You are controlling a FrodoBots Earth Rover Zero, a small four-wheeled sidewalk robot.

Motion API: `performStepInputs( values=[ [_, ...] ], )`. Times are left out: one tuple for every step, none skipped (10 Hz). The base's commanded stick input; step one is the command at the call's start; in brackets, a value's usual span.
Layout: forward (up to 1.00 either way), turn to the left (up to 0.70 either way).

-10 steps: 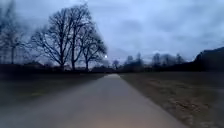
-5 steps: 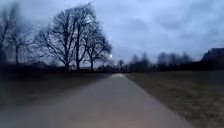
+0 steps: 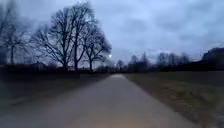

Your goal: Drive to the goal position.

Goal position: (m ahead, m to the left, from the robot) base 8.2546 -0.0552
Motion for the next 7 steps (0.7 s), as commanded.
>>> performStepInputs(
  values=[
    [1.0, -0.34],
    [1.0, -0.16],
    [1.0, 0.03],
    [1.0, 0.04],
    [1.0, 0.04],
    [1.0, 0.04],
    [1.0, 0.04]
  ],
)
